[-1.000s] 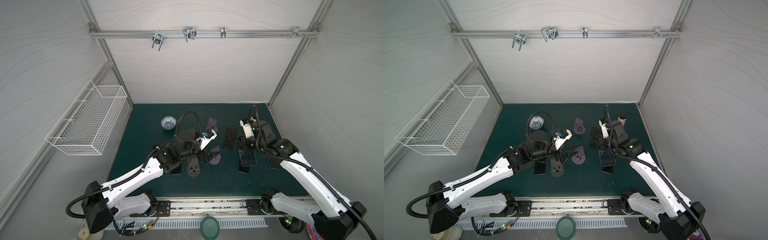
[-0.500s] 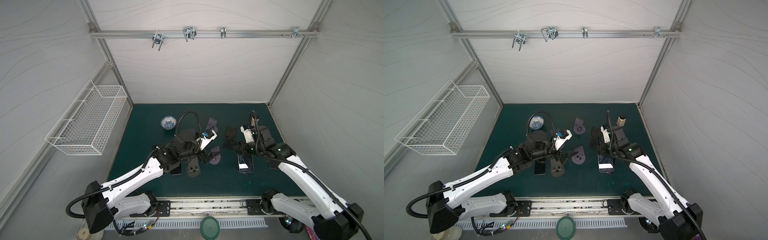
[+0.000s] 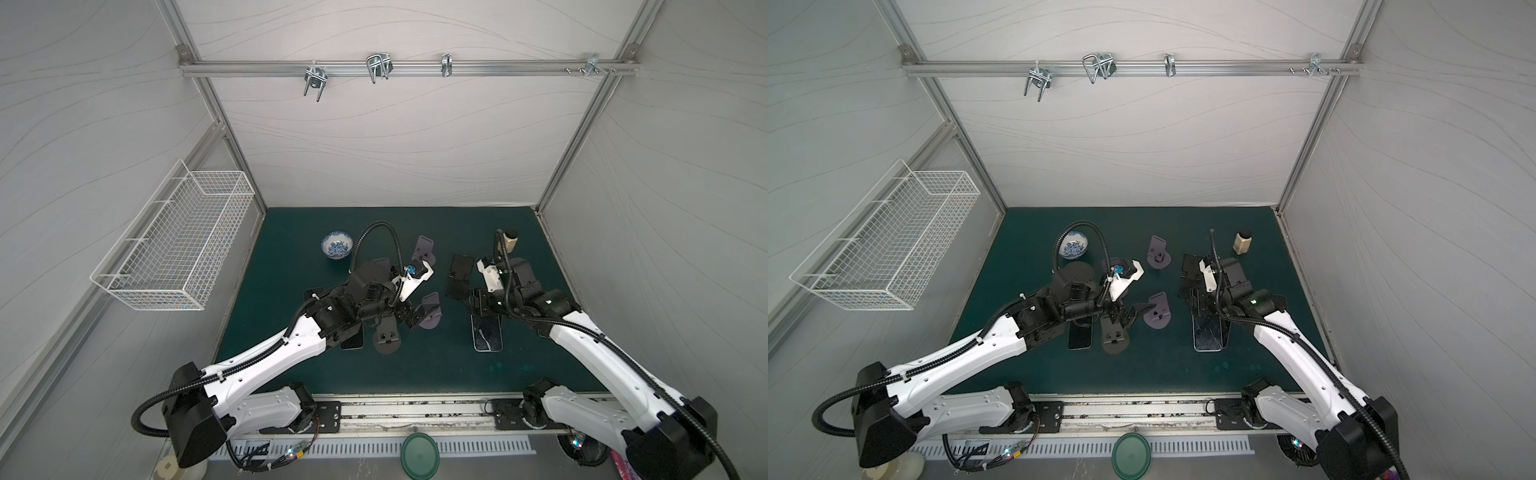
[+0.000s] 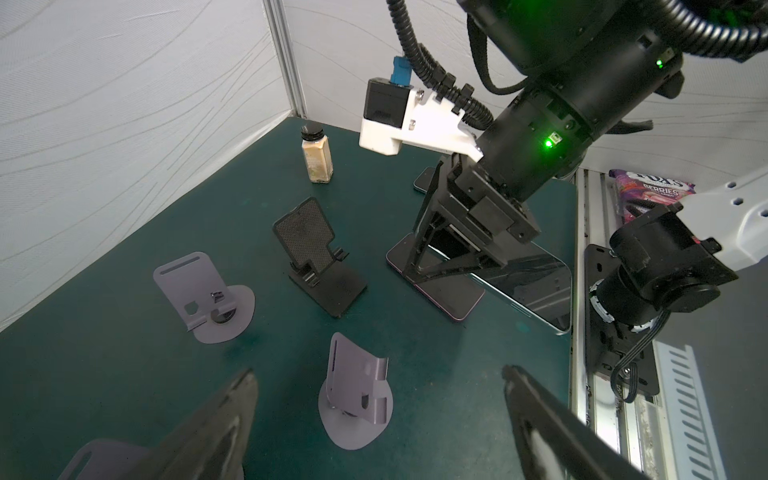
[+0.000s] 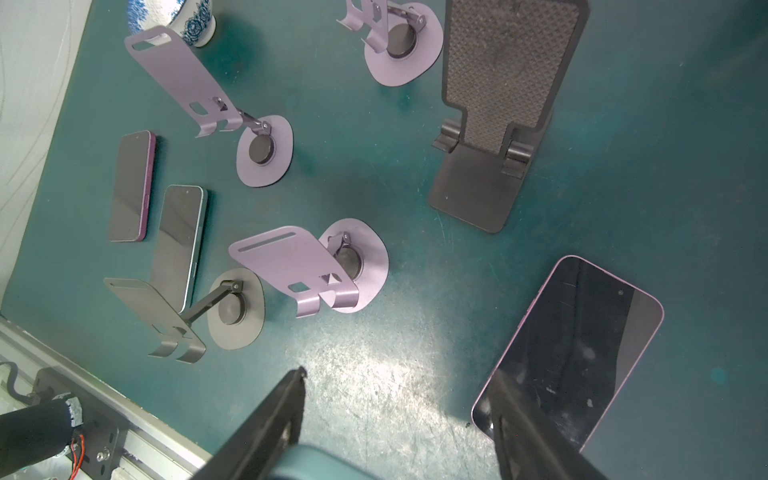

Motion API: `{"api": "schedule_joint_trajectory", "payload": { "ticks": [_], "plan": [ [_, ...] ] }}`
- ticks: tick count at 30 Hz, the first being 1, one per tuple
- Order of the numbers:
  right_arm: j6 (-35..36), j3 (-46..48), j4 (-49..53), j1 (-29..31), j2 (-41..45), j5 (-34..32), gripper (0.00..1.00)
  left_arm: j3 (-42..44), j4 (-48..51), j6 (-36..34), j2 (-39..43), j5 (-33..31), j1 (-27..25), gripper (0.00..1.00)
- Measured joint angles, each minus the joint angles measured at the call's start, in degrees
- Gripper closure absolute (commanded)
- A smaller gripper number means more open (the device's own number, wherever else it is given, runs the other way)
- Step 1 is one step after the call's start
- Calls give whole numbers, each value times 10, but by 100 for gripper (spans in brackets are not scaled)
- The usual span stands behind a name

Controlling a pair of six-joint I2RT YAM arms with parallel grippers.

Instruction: Remove the phone from the phone stand

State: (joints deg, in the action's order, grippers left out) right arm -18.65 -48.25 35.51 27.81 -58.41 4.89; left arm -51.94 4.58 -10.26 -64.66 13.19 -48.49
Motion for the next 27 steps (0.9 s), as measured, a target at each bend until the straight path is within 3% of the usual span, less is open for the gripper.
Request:
{"api": "schedule_joint_trajectory", "payload": {
  "ticks": [11, 27],
  "plan": [
    [-17, 23, -22, 0, -20, 8, 59, 10, -1, 4, 0, -6, 0, 6],
    [-41, 37, -89, 13, -121, 11, 59, 17, -1, 4, 6, -10, 0, 6]
  ]
}}
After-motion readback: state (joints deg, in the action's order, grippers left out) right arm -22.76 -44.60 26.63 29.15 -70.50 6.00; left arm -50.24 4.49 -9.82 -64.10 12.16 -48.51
